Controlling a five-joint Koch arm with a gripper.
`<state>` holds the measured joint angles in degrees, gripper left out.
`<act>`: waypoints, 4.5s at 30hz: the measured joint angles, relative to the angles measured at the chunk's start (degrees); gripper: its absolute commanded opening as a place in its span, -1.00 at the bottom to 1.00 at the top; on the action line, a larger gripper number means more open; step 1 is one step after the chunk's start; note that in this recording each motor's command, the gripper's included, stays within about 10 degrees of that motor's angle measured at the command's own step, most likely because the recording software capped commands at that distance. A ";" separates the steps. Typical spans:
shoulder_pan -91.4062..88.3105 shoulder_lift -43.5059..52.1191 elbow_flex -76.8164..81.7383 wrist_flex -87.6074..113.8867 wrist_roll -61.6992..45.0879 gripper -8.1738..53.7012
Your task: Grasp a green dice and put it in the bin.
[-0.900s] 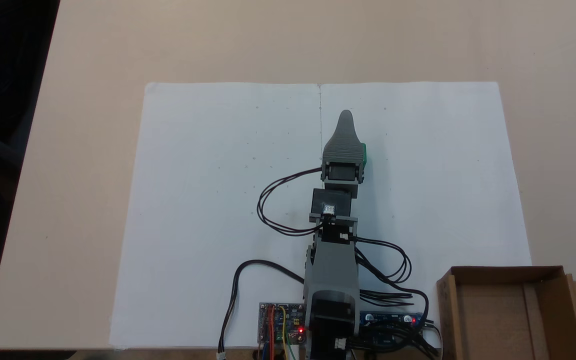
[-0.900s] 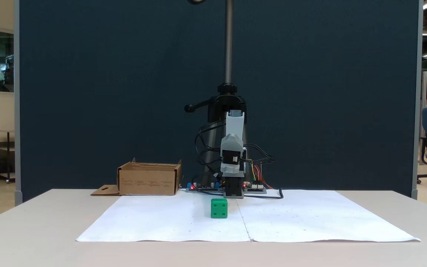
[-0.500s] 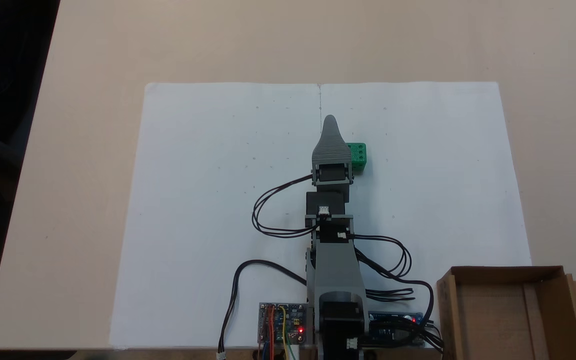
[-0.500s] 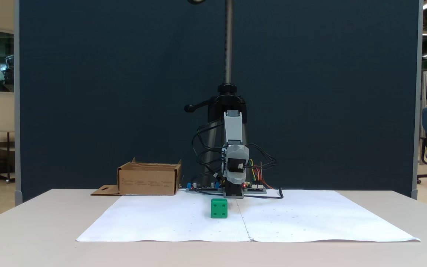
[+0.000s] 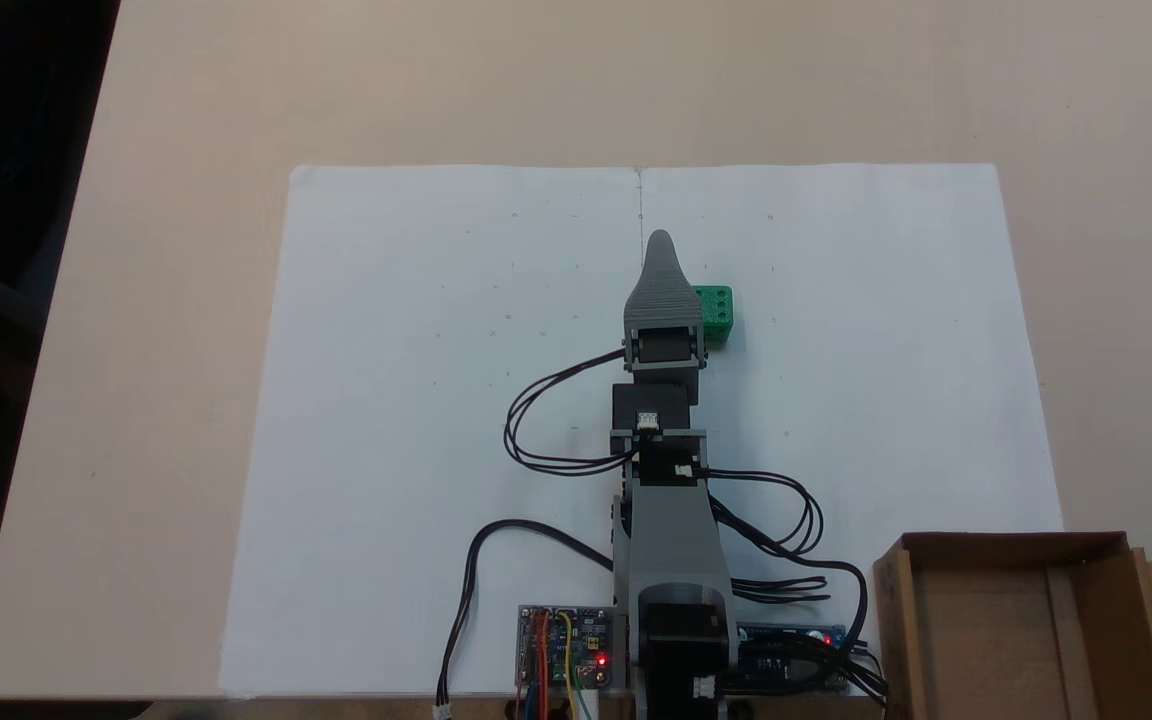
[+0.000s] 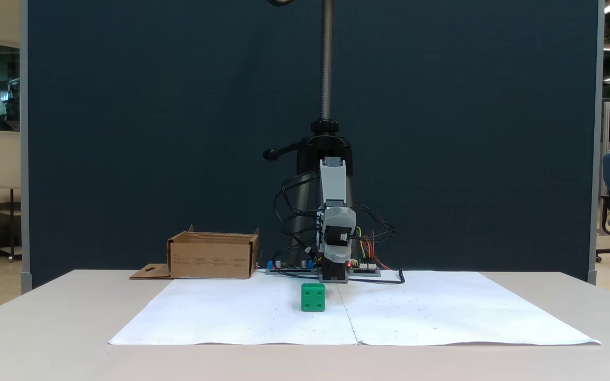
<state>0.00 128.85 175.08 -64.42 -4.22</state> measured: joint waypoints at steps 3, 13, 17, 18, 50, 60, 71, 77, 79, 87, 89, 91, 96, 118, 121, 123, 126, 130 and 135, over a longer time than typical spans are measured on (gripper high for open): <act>0.00 0.18 0.00 0.00 0.00 0.67; 0.00 0.26 0.00 0.00 0.00 0.66; 0.00 0.18 0.00 0.00 0.00 0.61; 0.00 0.18 -0.35 0.00 0.00 0.61; 3.34 -6.59 -52.38 102.04 0.00 0.61; 3.34 -21.45 -62.23 105.91 0.00 0.62; 8.09 -29.71 -66.80 106.26 -6.15 0.62; 9.49 -35.60 -69.35 106.26 -8.17 0.62; 9.93 -36.74 -69.26 106.17 -8.26 0.61; 12.30 -39.29 -69.61 105.73 -8.44 0.61; 13.01 -39.55 -69.70 105.73 -8.44 0.61; 13.71 -40.25 -69.61 105.73 -8.44 0.61; 14.50 -41.48 -69.61 105.73 -8.44 0.61; 13.97 -44.30 -69.61 105.73 -8.44 0.61; 13.45 -45.53 -69.61 105.73 -8.44 0.61; 13.36 -45.35 -69.70 105.73 -8.44 0.61; 13.18 -46.41 -69.61 105.73 -8.44 0.61; 13.10 -47.55 -69.61 105.73 -8.44 0.61; 13.10 -48.34 -69.61 105.12 -8.44 0.61</act>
<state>13.10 80.51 105.47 40.69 -12.66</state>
